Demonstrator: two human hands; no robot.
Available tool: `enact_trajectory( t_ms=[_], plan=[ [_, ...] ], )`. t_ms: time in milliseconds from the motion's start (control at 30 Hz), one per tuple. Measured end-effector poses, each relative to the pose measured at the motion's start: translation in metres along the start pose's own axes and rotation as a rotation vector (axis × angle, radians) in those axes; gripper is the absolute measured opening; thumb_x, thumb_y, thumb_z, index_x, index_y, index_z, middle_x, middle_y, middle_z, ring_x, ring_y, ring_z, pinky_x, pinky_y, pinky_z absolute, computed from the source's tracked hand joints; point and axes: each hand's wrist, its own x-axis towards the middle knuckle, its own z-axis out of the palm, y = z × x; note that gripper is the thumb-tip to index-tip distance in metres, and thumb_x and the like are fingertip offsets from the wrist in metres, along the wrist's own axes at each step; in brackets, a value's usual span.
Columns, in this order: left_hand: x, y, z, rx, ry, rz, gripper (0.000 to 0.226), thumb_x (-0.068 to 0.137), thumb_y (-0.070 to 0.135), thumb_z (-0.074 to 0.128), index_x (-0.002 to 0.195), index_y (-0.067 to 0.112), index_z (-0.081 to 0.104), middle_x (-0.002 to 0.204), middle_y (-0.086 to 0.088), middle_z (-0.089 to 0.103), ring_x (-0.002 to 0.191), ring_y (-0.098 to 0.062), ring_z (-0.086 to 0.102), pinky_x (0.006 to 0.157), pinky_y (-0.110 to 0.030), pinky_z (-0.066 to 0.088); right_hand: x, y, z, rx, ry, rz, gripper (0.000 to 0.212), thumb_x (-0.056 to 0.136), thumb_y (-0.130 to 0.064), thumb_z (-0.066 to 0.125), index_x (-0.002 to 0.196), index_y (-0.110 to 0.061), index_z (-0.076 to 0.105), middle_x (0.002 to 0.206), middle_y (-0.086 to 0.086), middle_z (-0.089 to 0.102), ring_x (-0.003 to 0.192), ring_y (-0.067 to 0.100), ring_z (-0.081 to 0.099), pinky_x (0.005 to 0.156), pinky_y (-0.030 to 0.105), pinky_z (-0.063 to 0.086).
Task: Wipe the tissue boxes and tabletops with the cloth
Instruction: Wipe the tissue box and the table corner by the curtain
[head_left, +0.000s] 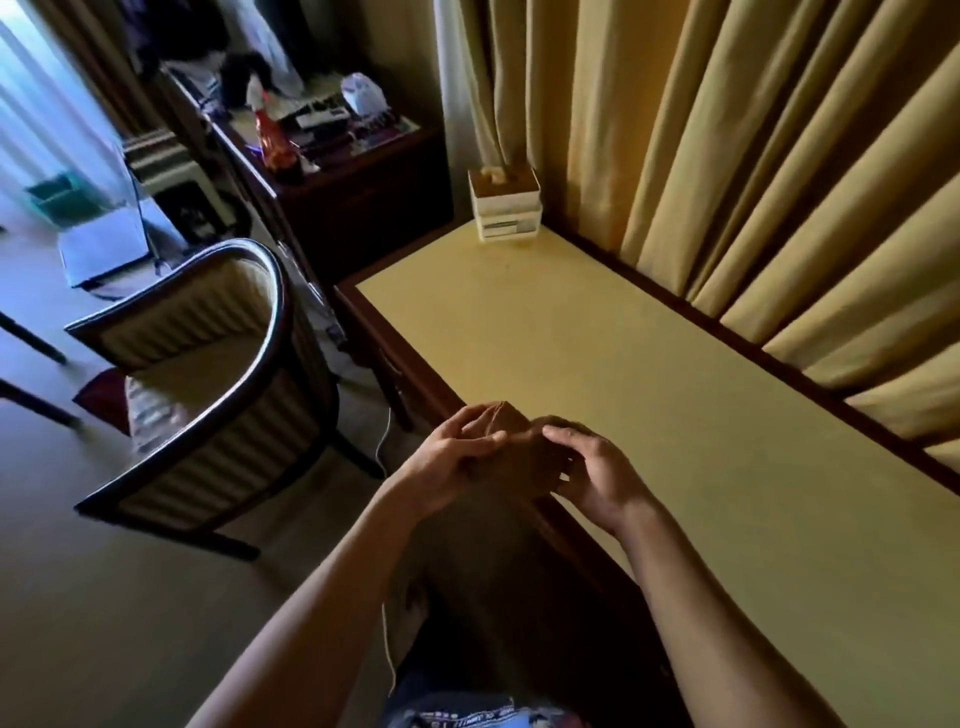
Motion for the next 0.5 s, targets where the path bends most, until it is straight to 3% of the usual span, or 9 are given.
enact_trajectory(
  t_ms=[133, 300, 367, 433, 500],
  plan=[
    [0.024, 0.07, -0.05, 0.294, -0.04, 0.024, 0.071, 0.079, 0.007, 0.082, 0.144, 0.025, 0.058, 0.136, -0.016, 0.063, 0.124, -0.035, 0.064, 0.099, -0.055, 0.057, 0.057, -0.014, 0.053, -0.029, -0.122, 0.089, 0.039, 0.099, -0.032, 0.065, 0.127, -0.005, 0.07, 0.127, 0.016, 0.074, 0.123, 0.029, 0.067, 0.108, 0.053, 0.051],
    [0.063, 0.15, -0.091, 0.611, -0.182, 0.068, 0.073, 0.087, -0.003, 0.077, 0.148, 0.028, 0.051, 0.133, -0.018, 0.064, 0.119, -0.032, 0.066, 0.093, -0.05, 0.061, 0.111, -0.039, 0.106, -0.283, -0.156, 0.068, 0.045, 0.099, -0.034, 0.064, 0.138, -0.011, 0.063, 0.131, 0.009, 0.073, 0.129, 0.028, 0.064, 0.114, 0.054, 0.045],
    [0.087, 0.177, -0.094, 0.787, -0.223, 0.094, 0.071, 0.089, -0.003, 0.075, 0.148, 0.027, 0.049, 0.127, -0.011, 0.069, 0.113, -0.023, 0.07, 0.093, -0.043, 0.061, 0.128, -0.052, 0.119, -0.355, -0.125, 0.014, 0.04, 0.099, -0.028, 0.066, 0.138, -0.019, 0.063, 0.127, 0.0, 0.074, 0.128, 0.02, 0.063, 0.11, 0.045, 0.047],
    [0.114, 0.201, -0.091, 0.971, -0.255, 0.137, 0.068, 0.09, -0.002, 0.075, 0.147, 0.022, 0.049, 0.117, -0.006, 0.073, 0.101, -0.012, 0.072, 0.088, -0.031, 0.06, 0.145, -0.07, 0.13, -0.442, -0.094, -0.095, 0.041, 0.098, -0.025, 0.068, 0.138, -0.027, 0.06, 0.124, -0.009, 0.073, 0.122, 0.006, 0.062, 0.098, 0.032, 0.049],
    [0.143, 0.22, -0.085, 1.112, -0.298, 0.19, 0.063, 0.091, 0.004, 0.075, 0.146, 0.02, 0.049, 0.115, -0.003, 0.073, 0.099, -0.01, 0.072, 0.088, -0.028, 0.059, 0.167, -0.088, 0.137, -0.525, -0.063, -0.208, 0.046, 0.094, -0.028, 0.073, 0.137, -0.029, 0.059, 0.122, -0.011, 0.073, 0.116, 0.005, 0.065, 0.096, 0.033, 0.05]
  ],
)
